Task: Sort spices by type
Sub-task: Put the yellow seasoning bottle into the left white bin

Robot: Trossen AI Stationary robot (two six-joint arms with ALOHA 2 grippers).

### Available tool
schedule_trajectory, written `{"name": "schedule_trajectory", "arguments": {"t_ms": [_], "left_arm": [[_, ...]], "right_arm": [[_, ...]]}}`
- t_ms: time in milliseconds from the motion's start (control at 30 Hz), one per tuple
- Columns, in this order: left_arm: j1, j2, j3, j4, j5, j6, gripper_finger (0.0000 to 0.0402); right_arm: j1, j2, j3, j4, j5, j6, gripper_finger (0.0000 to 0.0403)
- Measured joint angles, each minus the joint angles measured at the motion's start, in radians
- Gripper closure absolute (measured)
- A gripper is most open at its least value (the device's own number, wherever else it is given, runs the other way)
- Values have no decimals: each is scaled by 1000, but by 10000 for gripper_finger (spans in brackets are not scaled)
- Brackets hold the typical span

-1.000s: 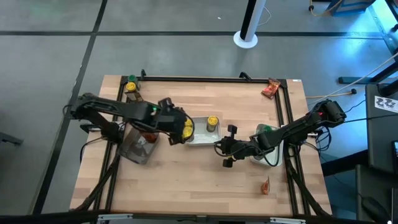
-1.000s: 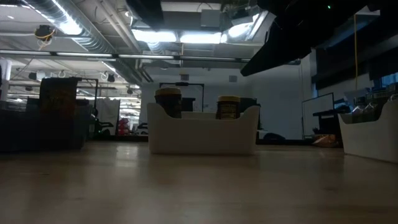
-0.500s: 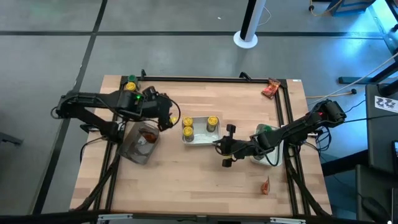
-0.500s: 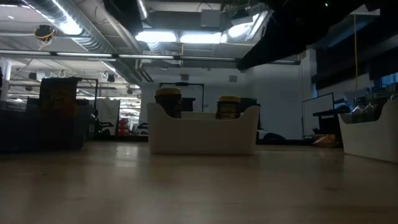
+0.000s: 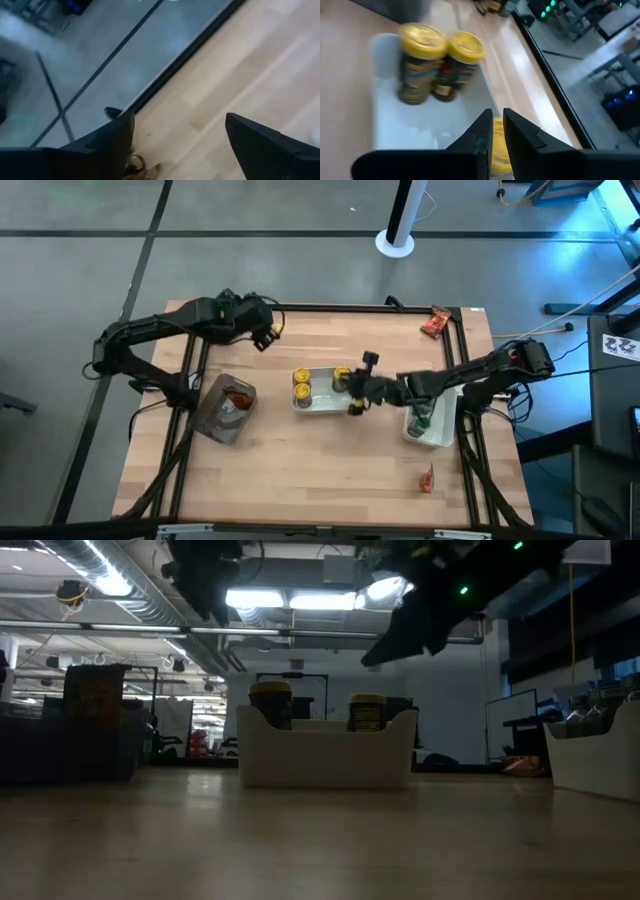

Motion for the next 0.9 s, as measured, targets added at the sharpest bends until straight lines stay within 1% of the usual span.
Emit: {"name": "schedule_trajectory", "arguments": {"t_ms": [167, 333, 567, 700, 900], "left_arm": [[125, 0, 0, -5, 0, -1, 105], [242, 2, 0, -7, 0, -3, 105], [389, 48, 0, -63, -1, -29, 105], [452, 94, 0, -112, -1, -64, 105], [532, 181, 0, -192, 0, -116, 105]], "right_arm": [[-102, 0, 0, 3, -123, 0, 357], [-160, 0, 0, 23, -210, -12, 357], [-189, 0, 0, 75, -274, -51, 357], [-189, 0, 0, 77, -283, -53, 357], [-187, 0, 0, 75, -331, -43, 357]]}}
